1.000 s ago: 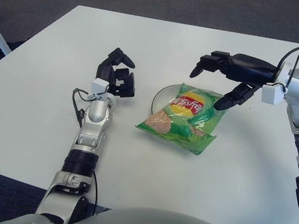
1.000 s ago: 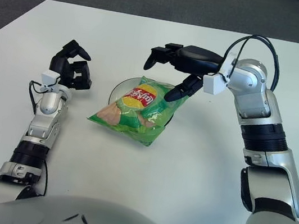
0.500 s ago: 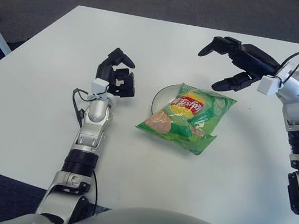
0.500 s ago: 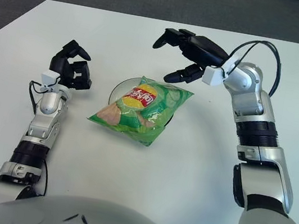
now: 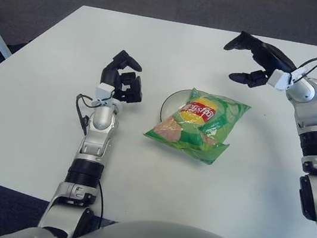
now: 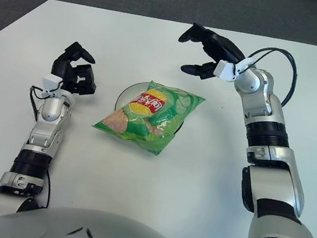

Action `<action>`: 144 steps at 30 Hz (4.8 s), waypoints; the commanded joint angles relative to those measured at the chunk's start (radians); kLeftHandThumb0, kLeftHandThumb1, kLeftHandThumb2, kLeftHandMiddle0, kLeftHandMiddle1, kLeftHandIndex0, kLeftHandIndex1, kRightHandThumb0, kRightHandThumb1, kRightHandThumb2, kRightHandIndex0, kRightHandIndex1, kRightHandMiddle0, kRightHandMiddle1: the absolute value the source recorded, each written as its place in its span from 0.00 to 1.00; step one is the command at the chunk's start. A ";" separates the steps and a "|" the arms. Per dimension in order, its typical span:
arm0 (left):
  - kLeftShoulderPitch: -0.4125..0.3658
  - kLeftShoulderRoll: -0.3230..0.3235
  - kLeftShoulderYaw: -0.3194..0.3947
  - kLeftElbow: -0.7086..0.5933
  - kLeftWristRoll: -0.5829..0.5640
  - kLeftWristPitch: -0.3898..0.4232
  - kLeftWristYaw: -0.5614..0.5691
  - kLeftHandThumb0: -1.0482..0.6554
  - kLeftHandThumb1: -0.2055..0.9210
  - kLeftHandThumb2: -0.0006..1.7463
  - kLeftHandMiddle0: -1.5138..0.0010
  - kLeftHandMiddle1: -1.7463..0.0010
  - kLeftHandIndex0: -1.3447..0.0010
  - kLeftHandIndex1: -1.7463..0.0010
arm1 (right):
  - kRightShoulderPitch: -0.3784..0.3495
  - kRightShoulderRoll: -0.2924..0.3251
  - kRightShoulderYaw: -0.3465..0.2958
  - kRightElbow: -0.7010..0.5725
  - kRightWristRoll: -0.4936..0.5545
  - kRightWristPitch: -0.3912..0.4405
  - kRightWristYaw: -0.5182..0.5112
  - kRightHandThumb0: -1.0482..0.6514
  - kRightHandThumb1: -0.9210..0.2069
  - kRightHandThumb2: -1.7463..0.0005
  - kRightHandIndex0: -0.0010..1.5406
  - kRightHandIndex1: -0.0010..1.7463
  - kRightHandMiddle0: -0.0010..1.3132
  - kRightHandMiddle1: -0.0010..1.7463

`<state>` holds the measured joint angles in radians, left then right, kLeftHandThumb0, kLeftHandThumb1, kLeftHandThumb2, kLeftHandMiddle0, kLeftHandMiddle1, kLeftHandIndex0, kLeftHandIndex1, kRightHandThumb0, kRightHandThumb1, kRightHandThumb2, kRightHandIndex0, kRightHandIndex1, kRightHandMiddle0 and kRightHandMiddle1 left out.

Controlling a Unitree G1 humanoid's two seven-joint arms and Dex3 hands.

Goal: Put the snack into the plate.

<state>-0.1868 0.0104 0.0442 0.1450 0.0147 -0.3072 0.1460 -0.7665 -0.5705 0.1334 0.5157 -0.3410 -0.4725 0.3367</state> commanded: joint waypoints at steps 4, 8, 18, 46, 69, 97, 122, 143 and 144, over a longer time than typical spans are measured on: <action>0.135 -0.033 0.003 0.077 0.008 0.023 0.020 0.32 0.43 0.78 0.09 0.00 0.52 0.00 | 0.002 0.028 -0.044 0.051 0.041 0.080 -0.048 0.24 0.15 0.57 0.11 0.44 0.00 0.65; 0.129 -0.030 0.010 0.076 0.004 0.034 0.021 0.32 0.43 0.78 0.09 0.00 0.52 0.00 | 0.039 0.063 -0.086 0.087 0.091 0.117 -0.080 0.26 0.15 0.56 0.13 0.47 0.00 0.64; 0.122 -0.026 0.026 0.075 -0.002 0.044 0.019 0.33 0.45 0.77 0.10 0.00 0.53 0.00 | 0.079 0.114 -0.150 0.215 0.179 0.184 -0.131 0.31 0.14 0.51 0.14 0.54 0.00 0.67; 0.121 -0.031 0.030 0.029 0.034 0.086 0.066 0.31 0.37 0.83 0.08 0.00 0.47 0.00 | 0.211 0.270 -0.346 0.161 0.426 0.567 -0.248 0.38 0.27 0.47 0.35 0.95 0.29 1.00; 0.143 -0.032 0.033 -0.023 0.019 0.145 0.060 0.31 0.37 0.83 0.08 0.00 0.48 0.00 | 0.423 0.428 -0.336 -0.171 0.479 0.643 -0.335 0.33 0.55 0.23 0.65 1.00 0.48 1.00; 0.185 -0.033 0.020 -0.065 0.011 0.147 0.041 0.30 0.35 0.85 0.09 0.00 0.46 0.00 | 0.621 0.579 -0.323 -0.406 0.505 0.632 -0.439 0.29 0.71 0.11 0.84 1.00 0.59 1.00; 0.203 -0.045 0.011 -0.060 0.011 0.119 0.044 0.29 0.31 0.87 0.08 0.00 0.43 0.00 | 0.598 0.610 -0.379 -0.244 0.558 0.405 -0.398 0.24 0.83 0.01 0.91 1.00 0.69 1.00; 0.212 -0.047 0.007 -0.059 -0.008 0.116 0.040 0.31 0.37 0.83 0.09 0.00 0.48 0.00 | 0.594 0.622 -0.380 -0.226 0.549 0.368 -0.454 0.27 0.76 0.07 0.91 1.00 0.63 1.00; 0.212 -0.046 0.006 -0.059 -0.007 0.117 0.039 0.31 0.37 0.83 0.09 0.00 0.48 0.00 | 0.593 0.622 -0.379 -0.224 0.549 0.366 -0.456 0.27 0.76 0.07 0.91 1.00 0.63 1.00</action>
<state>-0.1142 0.0137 0.0644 0.0175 0.0125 -0.1829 0.1885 -0.2686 -0.0174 -0.2479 0.2202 0.2095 -0.0816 -0.1042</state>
